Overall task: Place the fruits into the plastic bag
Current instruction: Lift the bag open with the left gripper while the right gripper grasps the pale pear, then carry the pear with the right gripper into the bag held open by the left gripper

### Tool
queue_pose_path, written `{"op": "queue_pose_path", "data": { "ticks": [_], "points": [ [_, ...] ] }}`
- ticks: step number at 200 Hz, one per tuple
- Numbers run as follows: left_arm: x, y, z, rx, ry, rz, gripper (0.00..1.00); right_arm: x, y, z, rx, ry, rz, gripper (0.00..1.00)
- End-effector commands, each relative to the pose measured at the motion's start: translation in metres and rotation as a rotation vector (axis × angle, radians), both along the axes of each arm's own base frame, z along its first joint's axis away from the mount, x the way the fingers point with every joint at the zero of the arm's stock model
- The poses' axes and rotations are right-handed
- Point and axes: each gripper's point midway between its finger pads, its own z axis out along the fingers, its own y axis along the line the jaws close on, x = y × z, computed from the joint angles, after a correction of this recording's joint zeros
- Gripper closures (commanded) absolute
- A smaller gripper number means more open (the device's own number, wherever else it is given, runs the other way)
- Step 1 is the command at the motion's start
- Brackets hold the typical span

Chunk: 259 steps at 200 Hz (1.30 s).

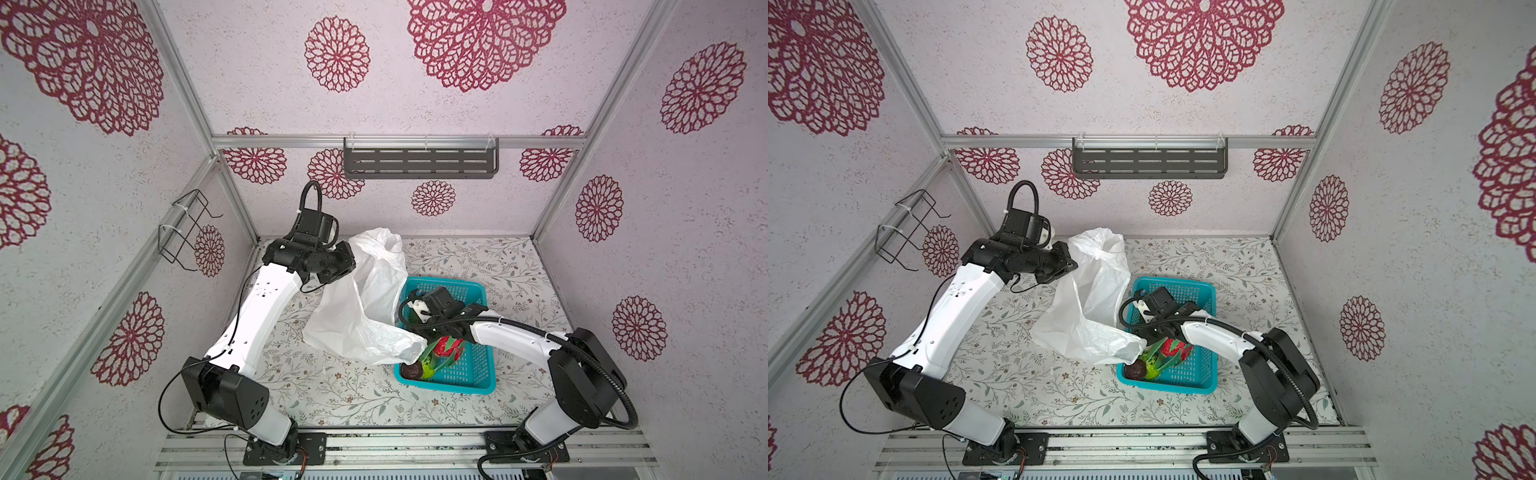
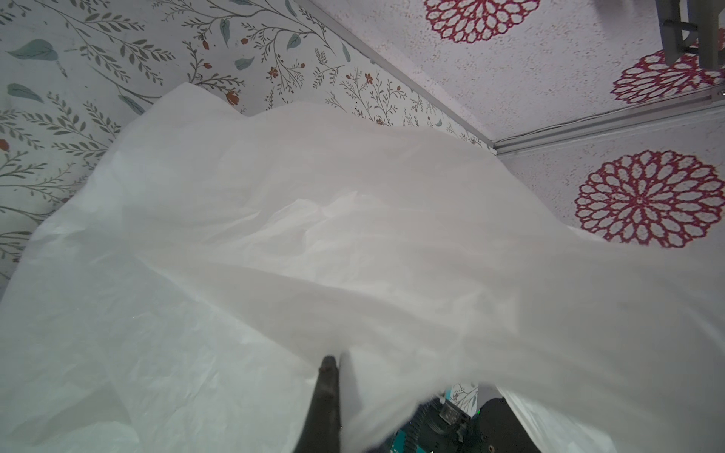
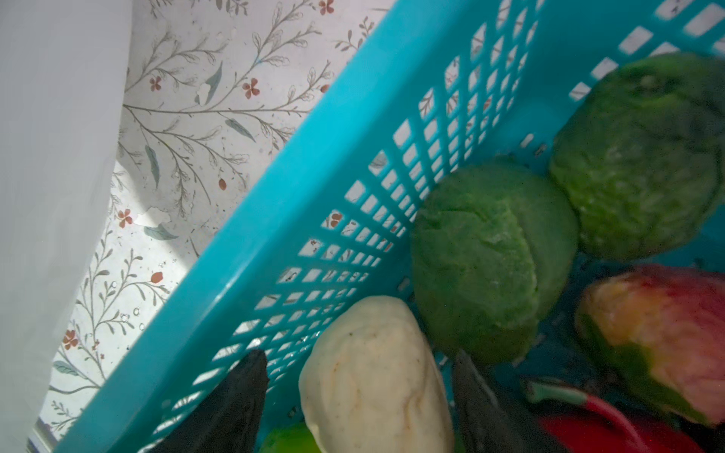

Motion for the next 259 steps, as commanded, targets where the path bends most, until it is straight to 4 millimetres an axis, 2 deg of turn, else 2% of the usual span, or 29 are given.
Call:
{"op": "queue_pose_path", "data": {
  "ticks": [1,35,59,70,96,118,132,158,182,195,212,259],
  "points": [
    [0.006,0.003,-0.003,0.007,-0.007,0.012,1.0,-0.021,-0.024,-0.032,-0.181,0.105,0.006,0.24],
    [0.005,0.006,0.0,0.016,-0.013,0.015,1.0,-0.026,-0.029,-0.051,-0.293,0.146,0.017,0.24],
    [0.004,0.009,0.0,0.028,-0.013,0.017,1.0,-0.027,-0.032,-0.054,-0.333,0.154,0.012,0.24],
    [0.004,0.01,-0.001,0.032,-0.013,0.018,1.0,-0.026,-0.031,-0.053,-0.33,0.148,0.009,0.32],
    [0.005,0.011,-0.003,0.035,-0.01,0.017,1.0,-0.018,-0.025,-0.041,-0.287,0.106,-0.006,0.58],
    [0.006,0.01,-0.004,0.033,-0.008,0.014,1.0,-0.004,-0.02,-0.011,-0.226,0.027,-0.03,0.63],
    [0.006,0.009,-0.005,0.029,-0.008,0.01,1.0,0.008,-0.019,0.02,-0.166,-0.045,-0.053,0.64],
    [0.007,0.007,-0.006,0.017,-0.006,0.002,1.0,0.032,-0.03,0.084,-0.054,-0.187,-0.128,0.67],
    [0.007,0.005,-0.003,0.008,-0.014,-0.003,1.0,0.041,-0.033,0.141,0.055,-0.3,-0.142,0.67],
    [0.007,0.005,-0.003,0.006,-0.016,-0.002,1.0,0.035,-0.022,0.164,0.119,-0.321,-0.079,0.67],
    [0.006,0.005,-0.003,0.001,-0.019,-0.002,1.0,0.024,-0.003,0.181,0.19,-0.295,0.019,0.67],
    [0.005,0.004,-0.006,-0.015,-0.01,0.006,1.0,-0.02,0.074,0.201,0.361,-0.194,0.31,0.68]
  ]
}}
